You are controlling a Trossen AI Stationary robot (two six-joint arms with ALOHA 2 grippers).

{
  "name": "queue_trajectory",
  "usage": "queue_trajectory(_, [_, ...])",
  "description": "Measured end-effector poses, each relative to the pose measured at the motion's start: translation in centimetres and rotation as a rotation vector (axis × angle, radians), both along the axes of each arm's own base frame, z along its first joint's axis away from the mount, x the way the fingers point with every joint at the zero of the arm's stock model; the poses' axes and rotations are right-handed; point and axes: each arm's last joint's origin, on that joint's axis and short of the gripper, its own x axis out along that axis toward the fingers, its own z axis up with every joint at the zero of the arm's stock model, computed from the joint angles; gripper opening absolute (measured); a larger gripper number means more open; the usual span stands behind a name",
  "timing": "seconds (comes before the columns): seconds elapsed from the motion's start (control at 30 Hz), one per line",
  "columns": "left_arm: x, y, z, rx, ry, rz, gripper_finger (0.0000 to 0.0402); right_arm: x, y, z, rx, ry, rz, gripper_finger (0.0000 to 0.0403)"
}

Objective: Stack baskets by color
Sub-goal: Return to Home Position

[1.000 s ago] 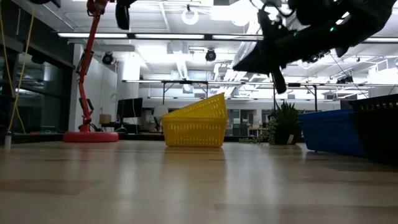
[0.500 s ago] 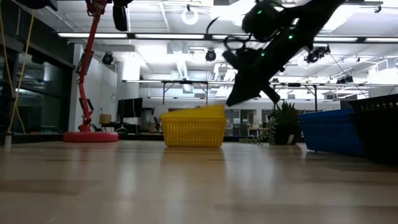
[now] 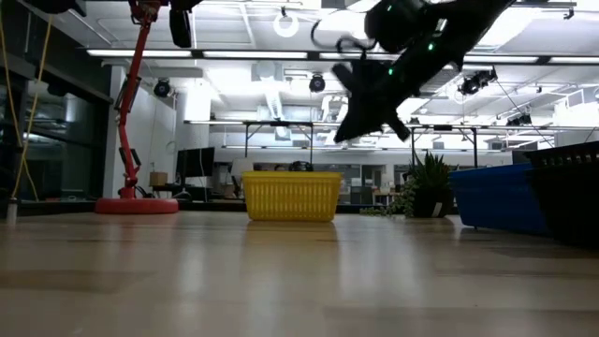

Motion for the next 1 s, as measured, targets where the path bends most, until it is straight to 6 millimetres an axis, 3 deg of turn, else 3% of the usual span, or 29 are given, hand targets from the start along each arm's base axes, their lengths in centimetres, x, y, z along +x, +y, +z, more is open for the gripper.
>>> queue_trajectory(0.23, [0.0,0.0,0.0,0.049,0.018,0.01,0.0,-1.6,0.7,4.5,-0.104,-0.11,0.304,0.0])
queue_trajectory(0.47, [-0.1,0.0,-0.5,0.063,0.082,-0.009,0.0,-5.4,2.3,6.0,-0.044,-0.125,0.574,0.0])
queue_trajectory(0.73, [-0.8,-0.6,-1.3,0.025,0.189,-0.059,0.0,-11.2,3.8,5.9,0.017,-0.445,0.503,0.0])
queue_trajectory(0.83, [-1.3,-1.2,-1.2,0.066,0.183,-0.081,0.0,-12.2,4.2,6.0,0.014,-0.566,0.499,0.0])
queue_trajectory(1.0, [-2.6,-1.8,-2.9,0.052,0.166,-0.072,0.0,-12.7,4.2,6.6,-0.039,-0.599,0.469,0.0])
